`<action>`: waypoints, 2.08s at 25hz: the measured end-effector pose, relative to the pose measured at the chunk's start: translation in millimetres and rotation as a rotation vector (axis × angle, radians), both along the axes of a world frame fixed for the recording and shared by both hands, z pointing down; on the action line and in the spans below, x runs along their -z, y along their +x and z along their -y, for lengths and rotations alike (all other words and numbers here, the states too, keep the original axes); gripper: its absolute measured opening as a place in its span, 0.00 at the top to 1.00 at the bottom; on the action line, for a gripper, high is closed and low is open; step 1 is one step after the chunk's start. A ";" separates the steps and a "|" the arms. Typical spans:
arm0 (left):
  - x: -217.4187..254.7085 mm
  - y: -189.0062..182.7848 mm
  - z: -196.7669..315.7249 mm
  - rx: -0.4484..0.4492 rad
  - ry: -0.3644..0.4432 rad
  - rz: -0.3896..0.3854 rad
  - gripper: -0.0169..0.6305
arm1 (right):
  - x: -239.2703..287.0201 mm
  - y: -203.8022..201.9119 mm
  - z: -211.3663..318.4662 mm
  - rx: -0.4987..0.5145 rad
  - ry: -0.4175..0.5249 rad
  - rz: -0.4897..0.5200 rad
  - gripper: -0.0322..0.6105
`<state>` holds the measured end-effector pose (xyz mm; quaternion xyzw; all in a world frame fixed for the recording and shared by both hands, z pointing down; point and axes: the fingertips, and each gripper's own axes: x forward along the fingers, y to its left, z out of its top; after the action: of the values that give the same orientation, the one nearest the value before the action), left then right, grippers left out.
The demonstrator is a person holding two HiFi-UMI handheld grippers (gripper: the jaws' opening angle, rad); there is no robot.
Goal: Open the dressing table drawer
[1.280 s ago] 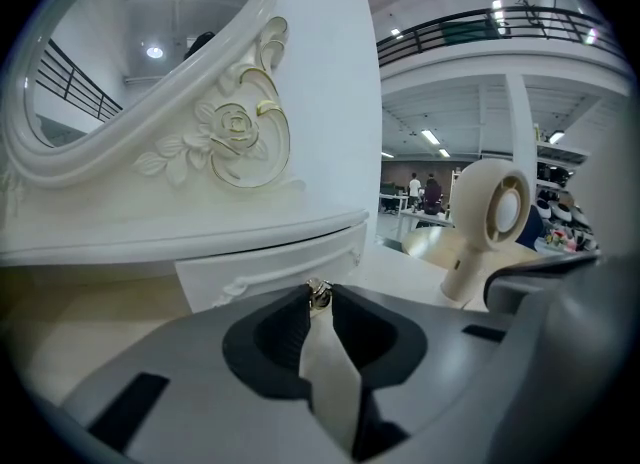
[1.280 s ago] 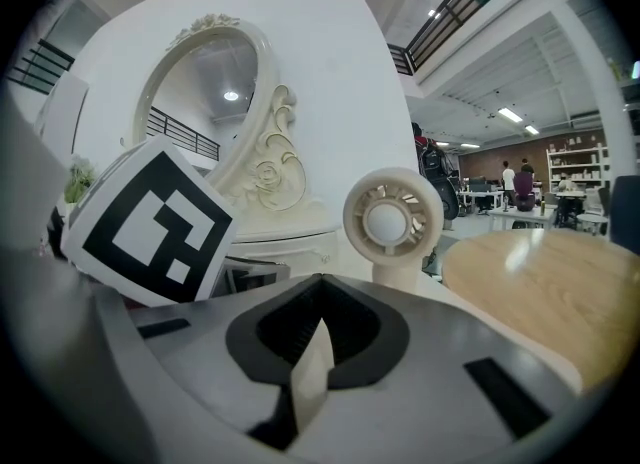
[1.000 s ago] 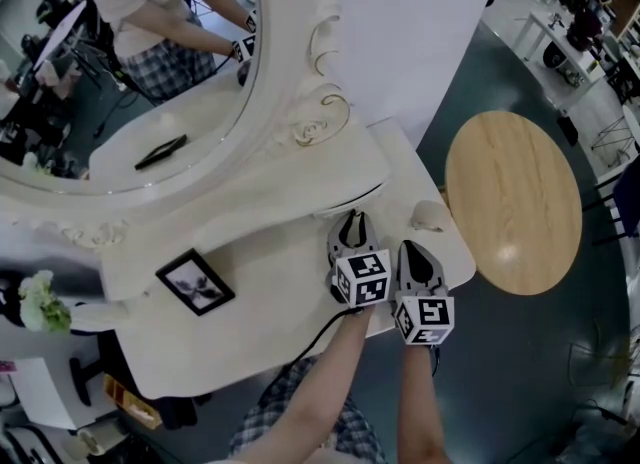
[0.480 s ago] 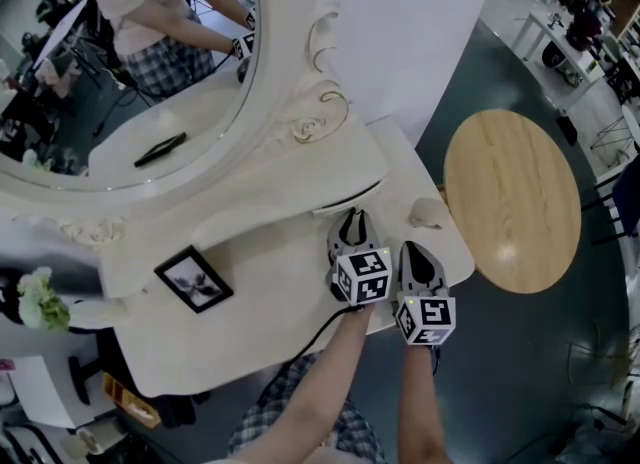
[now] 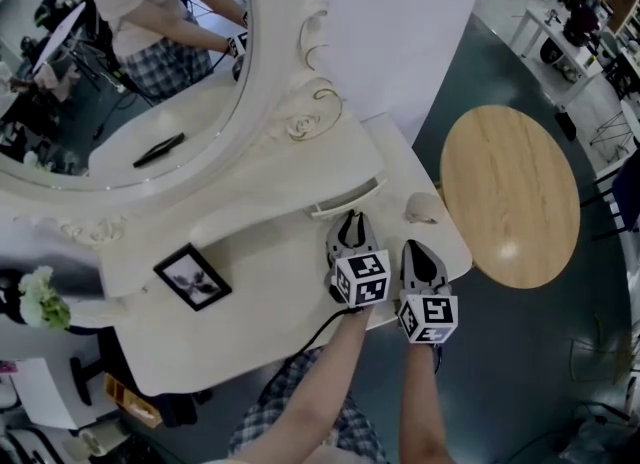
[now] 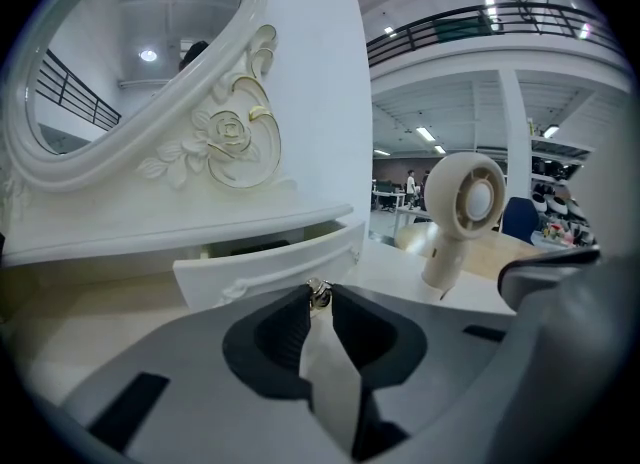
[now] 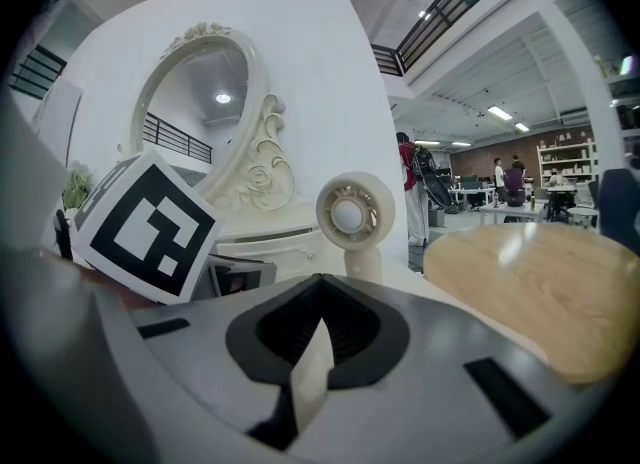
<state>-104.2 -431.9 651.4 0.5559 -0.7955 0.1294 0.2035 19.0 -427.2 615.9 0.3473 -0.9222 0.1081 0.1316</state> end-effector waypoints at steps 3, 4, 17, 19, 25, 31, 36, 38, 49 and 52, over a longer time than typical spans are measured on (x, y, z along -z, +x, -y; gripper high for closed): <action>0.8 2.9 -3.2 -0.002 0.000 0.002 0.84 | 1.3 3.3 -2.0 -0.002 0.001 0.000 0.93; 0.9 4.1 -4.3 -0.004 0.001 0.003 0.84 | 1.5 4.2 -2.7 -0.002 0.001 0.000 0.93; 1.2 22.0 -22.1 -0.025 -0.003 0.003 0.84 | 5.3 13.5 -17.7 -0.003 0.004 0.005 0.93; 1.2 24.9 -24.1 -0.029 -0.004 0.003 0.84 | 5.4 15.8 -19.5 -0.006 0.004 0.006 0.93; 1.1 30.6 -29.9 -0.035 -0.002 0.005 0.84 | 4.9 20.3 -23.3 -0.012 0.001 0.005 0.93; 1.3 32.5 -31.4 -0.039 0.002 0.001 0.84 | 5.8 23.0 -23.5 -0.015 0.001 0.008 0.93; 3.2 36.1 -30.0 -0.072 0.025 -0.013 0.83 | 6.7 24.9 -23.2 -0.019 0.000 0.008 0.93; 5.5 38.0 -31.5 -0.097 0.051 -0.014 0.73 | 8.2 26.4 -23.3 -0.022 0.003 0.011 0.93; 19.9 36.7 -48.0 -0.104 0.115 -0.027 0.48 | 20.1 36.8 -25.1 -0.050 0.015 0.027 0.93; 29.0 33.1 -52.7 -0.099 0.133 -0.016 0.48 | 24.5 37.8 -27.7 -0.057 0.020 0.031 0.93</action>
<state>-71.1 -379.2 622.4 0.6079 -0.7723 0.0817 0.1655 56.8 -399.5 591.4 0.3729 -0.9149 0.1077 0.1108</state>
